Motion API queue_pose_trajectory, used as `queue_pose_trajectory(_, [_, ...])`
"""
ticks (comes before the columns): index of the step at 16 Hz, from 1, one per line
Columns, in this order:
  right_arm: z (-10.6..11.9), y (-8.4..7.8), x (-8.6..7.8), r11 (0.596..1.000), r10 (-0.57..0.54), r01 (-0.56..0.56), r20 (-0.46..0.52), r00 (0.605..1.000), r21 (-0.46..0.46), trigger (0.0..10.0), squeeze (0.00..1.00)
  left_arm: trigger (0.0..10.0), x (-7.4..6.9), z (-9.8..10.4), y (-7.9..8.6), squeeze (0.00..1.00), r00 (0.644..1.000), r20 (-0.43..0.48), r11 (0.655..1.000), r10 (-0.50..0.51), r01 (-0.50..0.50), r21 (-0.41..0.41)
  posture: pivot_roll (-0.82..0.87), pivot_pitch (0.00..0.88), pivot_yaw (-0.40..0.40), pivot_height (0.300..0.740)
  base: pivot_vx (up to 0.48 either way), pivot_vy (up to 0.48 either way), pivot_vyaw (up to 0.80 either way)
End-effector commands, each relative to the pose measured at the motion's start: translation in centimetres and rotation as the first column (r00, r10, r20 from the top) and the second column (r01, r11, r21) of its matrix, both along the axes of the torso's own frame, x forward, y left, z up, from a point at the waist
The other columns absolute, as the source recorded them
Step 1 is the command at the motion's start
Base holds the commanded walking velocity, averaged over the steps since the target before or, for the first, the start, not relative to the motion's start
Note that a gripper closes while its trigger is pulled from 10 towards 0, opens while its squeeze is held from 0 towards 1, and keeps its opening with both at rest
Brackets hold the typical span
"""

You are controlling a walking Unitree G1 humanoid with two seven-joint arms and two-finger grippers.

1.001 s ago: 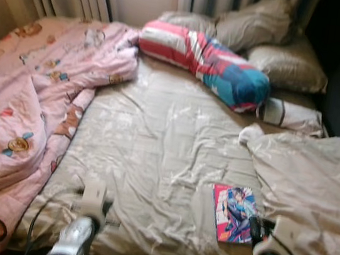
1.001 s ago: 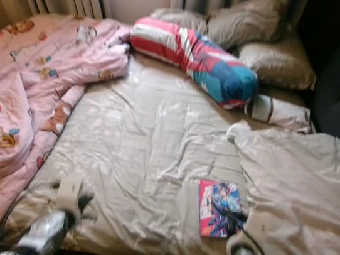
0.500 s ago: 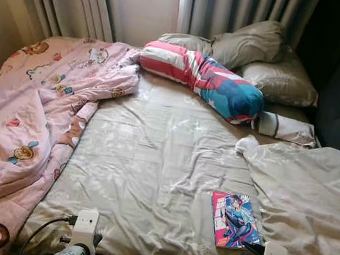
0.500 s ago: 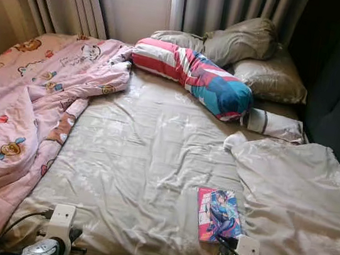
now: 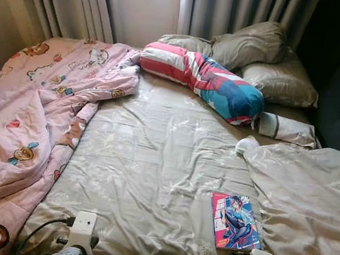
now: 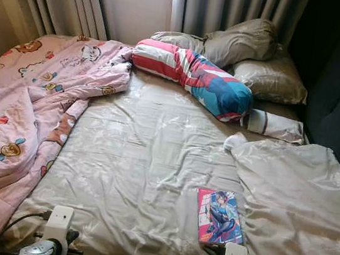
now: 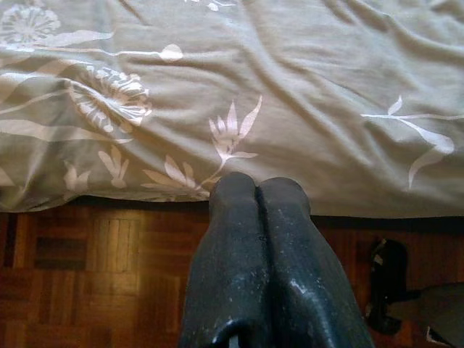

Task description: Clean up the room

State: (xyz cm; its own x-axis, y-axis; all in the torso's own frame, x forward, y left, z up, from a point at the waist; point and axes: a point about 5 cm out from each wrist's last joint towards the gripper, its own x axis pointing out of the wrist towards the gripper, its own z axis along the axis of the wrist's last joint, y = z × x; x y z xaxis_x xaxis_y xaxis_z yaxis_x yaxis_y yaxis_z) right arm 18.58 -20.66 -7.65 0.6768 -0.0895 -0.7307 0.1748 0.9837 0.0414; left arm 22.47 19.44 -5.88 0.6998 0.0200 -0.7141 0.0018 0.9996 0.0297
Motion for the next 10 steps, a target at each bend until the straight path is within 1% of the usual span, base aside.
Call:
queue_pose_trajectory(1, [-0.1, 0.1, 0.0, 1.000, 0.002, -0.002, -0.012, 1.000, 0.001, 10.0, 0.00, 10.0, -0.8, -0.5, 0.4, 0.00, 0.999, -0.038, 1.000, 0.012, -0.012, 0.007, -0.03, 0.000, 0.015, 0.740, 0.000, 0.000, 0.00])
queue_pose_trajectory(4, [-0.2, 0.0, -0.3, 0.999, -0.030, 0.031, -0.016, 0.999, 0.012, 10.0, 0.00, 10.0, -1.4, -0.9, 0.0, 0.00, 0.998, -0.061, 1.000, 0.009, -0.010, -0.012, -0.04, 0.000, 0.018, 0.740, 0.000, 0.000, 0.00])
queue_pose_trajectory(7, [-0.4, 0.0, -0.8, 0.999, -0.036, 0.037, -0.032, 0.999, 0.025, 10.0, 0.00, 10.0, -1.7, -1.1, -0.4, 0.00, 0.998, -0.066, 1.000, 0.014, -0.016, -0.022, -0.03, 0.000, 0.010, 0.740, 0.000, 0.000, 0.00])
queue_pose_trajectory(10, [-0.6, 0.0, -1.0, 0.998, -0.053, 0.054, -0.043, 0.998, 0.026, 10.0, 0.00, 10.0, -1.9, -1.2, -0.1, 0.00, 0.997, -0.072, 0.999, 0.029, -0.031, -0.021, -0.03, 0.000, 0.010, 0.740, 0.000, 0.000, 0.00])
